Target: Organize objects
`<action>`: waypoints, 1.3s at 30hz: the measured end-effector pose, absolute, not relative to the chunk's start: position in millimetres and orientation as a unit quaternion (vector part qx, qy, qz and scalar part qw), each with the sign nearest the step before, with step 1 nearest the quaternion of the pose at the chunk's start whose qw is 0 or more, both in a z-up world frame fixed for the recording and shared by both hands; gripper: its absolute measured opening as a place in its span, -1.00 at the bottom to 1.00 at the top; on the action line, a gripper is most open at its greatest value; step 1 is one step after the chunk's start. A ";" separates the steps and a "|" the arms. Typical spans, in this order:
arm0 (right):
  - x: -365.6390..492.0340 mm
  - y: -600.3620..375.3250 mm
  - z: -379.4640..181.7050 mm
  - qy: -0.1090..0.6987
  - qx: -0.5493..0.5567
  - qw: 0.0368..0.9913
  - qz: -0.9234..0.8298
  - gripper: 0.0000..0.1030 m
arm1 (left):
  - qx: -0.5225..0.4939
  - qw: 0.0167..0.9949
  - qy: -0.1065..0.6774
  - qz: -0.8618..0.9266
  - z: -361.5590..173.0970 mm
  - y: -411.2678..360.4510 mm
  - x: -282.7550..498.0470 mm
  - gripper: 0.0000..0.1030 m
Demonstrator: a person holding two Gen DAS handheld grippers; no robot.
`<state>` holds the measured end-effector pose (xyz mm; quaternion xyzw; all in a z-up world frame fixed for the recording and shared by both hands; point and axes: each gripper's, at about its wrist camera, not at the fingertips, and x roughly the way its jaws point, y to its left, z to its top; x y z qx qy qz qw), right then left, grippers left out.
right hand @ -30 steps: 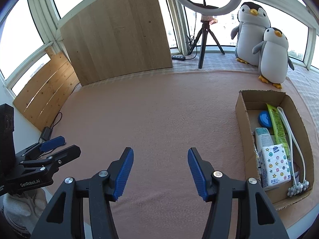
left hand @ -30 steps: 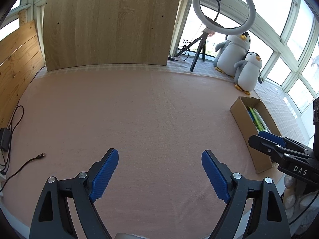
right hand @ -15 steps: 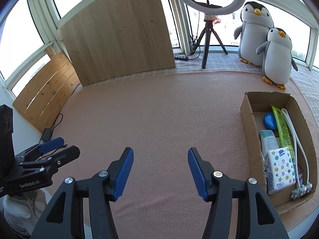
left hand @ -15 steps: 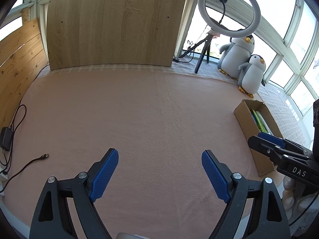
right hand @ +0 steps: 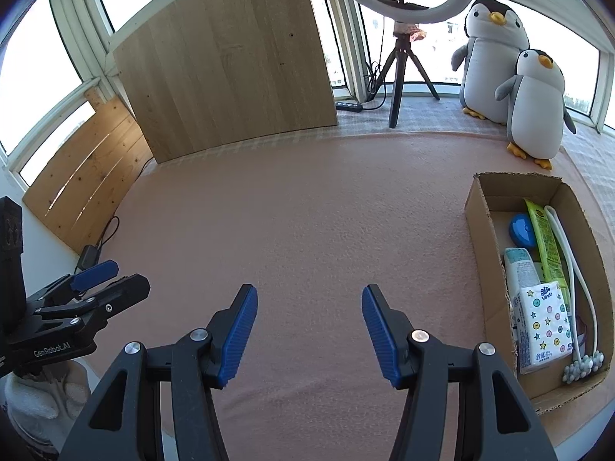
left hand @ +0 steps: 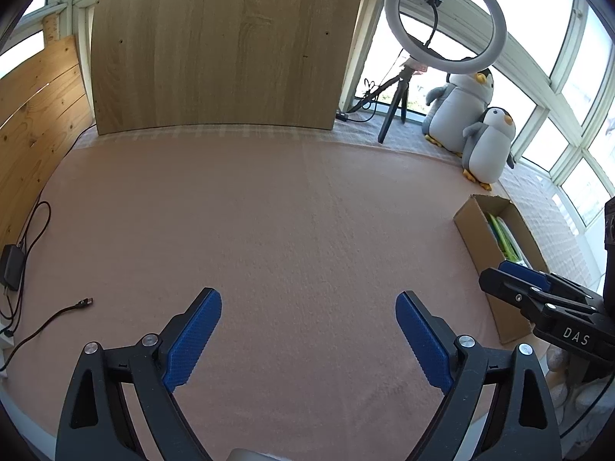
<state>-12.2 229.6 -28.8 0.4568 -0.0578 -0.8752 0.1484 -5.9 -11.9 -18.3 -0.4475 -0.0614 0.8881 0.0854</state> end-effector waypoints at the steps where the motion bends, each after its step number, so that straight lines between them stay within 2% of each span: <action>1: -12.3 229.6 -29.1 -0.058 0.458 0.148 -0.875 0.03 | -0.448 0.085 -0.061 0.888 -18.7 -11.3 -6.0 0.83; 39: -11.5 229.1 -33.0 -0.064 0.466 0.146 -0.871 0.03 | -0.454 0.075 -0.054 0.886 -22.3 -12.6 -9.2 0.83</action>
